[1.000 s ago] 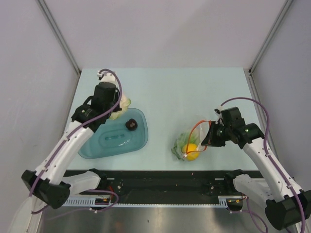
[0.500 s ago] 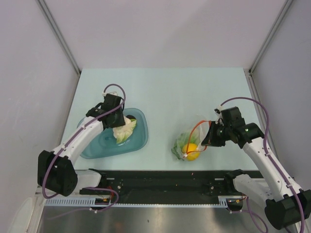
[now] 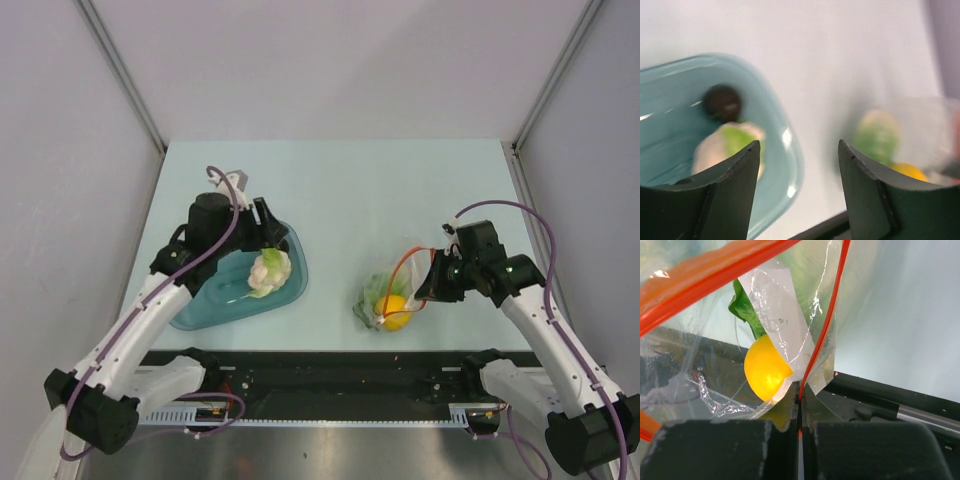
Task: Open the zip-top bag and remove the fake food
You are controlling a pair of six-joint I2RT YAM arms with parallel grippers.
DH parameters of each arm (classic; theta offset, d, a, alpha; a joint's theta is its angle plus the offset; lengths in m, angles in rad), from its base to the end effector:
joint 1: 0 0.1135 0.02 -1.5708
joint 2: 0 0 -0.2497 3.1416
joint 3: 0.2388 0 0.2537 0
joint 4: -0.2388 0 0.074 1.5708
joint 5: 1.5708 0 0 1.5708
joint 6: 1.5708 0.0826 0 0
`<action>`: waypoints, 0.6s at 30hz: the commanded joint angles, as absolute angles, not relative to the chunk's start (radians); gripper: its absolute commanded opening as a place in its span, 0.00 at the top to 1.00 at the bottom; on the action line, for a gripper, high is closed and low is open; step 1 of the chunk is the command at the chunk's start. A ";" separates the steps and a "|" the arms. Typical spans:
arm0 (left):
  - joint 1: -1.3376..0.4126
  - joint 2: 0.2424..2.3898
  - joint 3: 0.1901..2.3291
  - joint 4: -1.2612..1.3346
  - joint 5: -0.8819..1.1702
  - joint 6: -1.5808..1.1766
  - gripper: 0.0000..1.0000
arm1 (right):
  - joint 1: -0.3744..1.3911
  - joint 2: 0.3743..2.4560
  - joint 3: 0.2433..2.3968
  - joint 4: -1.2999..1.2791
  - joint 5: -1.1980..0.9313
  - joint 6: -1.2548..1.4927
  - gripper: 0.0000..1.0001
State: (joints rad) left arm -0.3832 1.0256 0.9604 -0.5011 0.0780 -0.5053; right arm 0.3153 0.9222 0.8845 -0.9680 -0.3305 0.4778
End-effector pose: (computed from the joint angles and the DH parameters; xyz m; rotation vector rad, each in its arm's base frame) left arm 0.2502 -0.1078 0.2869 -0.0870 2.1944 -0.5956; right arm 0.1811 0.0873 0.2347 0.0875 2.6601 0.7070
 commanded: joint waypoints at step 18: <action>-1.112 1.568 1.643 -0.472 0.178 -0.373 0.82 | 0.310 0.884 1.072 -1.022 -0.365 0.540 1.00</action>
